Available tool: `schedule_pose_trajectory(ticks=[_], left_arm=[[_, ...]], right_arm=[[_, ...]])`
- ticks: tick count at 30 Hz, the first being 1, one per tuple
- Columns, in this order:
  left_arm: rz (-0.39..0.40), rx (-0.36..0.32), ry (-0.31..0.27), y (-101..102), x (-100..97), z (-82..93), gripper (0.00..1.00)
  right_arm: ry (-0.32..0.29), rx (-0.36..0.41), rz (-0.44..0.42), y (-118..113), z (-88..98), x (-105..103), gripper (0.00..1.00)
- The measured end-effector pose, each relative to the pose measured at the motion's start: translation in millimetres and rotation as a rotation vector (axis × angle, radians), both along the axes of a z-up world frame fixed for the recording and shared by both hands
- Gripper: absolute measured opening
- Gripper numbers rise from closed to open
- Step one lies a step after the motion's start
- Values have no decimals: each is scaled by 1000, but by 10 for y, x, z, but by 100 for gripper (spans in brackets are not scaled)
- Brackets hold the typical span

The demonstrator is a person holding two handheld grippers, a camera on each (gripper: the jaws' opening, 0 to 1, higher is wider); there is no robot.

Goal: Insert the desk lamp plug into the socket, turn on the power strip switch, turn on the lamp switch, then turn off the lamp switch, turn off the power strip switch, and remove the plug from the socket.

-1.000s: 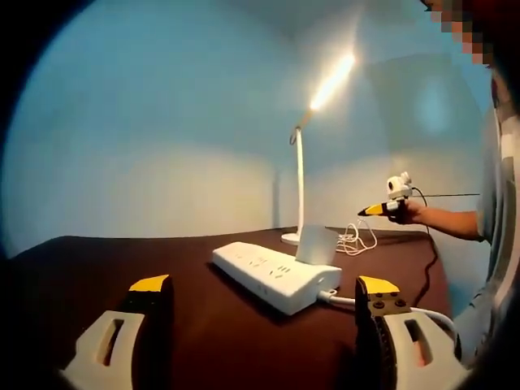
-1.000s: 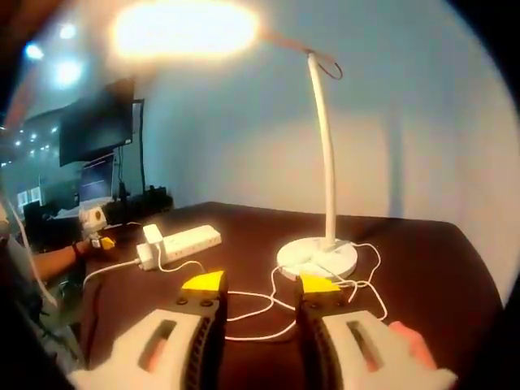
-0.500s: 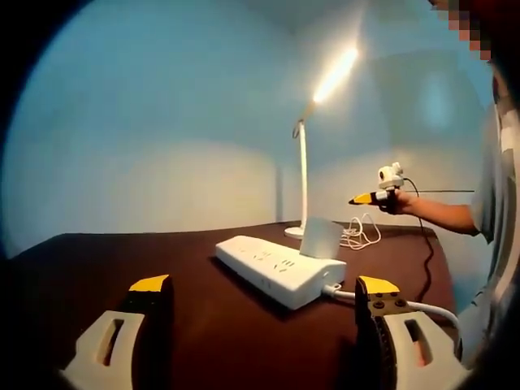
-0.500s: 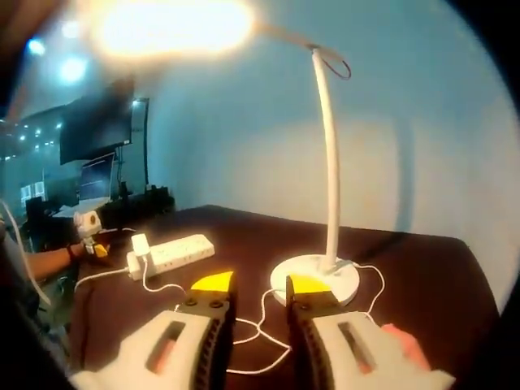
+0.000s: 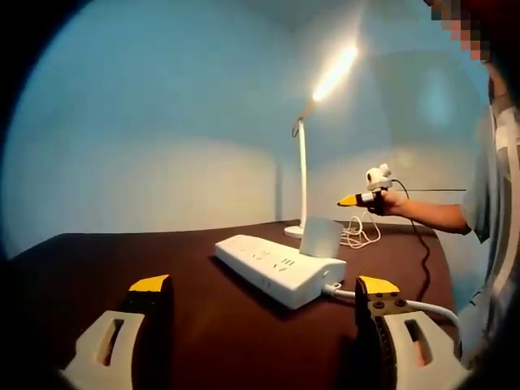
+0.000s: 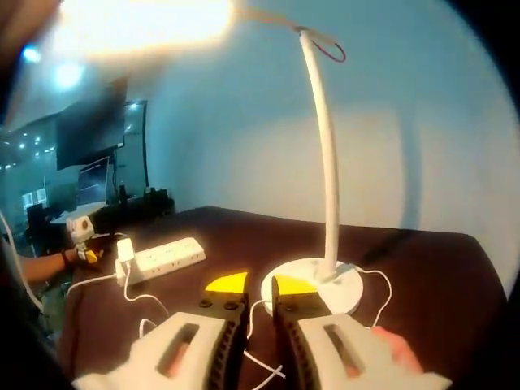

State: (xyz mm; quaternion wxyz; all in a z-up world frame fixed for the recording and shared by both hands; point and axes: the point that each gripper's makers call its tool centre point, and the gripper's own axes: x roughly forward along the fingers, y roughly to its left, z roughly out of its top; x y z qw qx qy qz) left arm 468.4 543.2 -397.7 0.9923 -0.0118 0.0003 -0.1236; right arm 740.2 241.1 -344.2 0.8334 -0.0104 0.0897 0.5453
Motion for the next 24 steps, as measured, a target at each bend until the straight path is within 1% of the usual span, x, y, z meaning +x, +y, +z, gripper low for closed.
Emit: schedule_pose_trajectory(ticks=[3, 5, 8, 16, 24], left_arm=[[7, 5, 7, 8, 0, -14, 89], [8, 6, 11, 9, -2, -22, 88], [11, 9, 13, 14, -3, -26, 88], [16, 13, 15, 26, -1, -31, 88], [17, 17, 24, 36, 5, -52, 88]], right_arm=[[-1, -12, 0, 51, -25, 78, 10], [-7, -41, -13, 75, -71, 145, 7], [-4, -53, -10, 151, -100, 227, 4], [-11, -90, -14, 285, -220, 343, 3], [-1, -112, -26, 363, -380, 425, 3]])
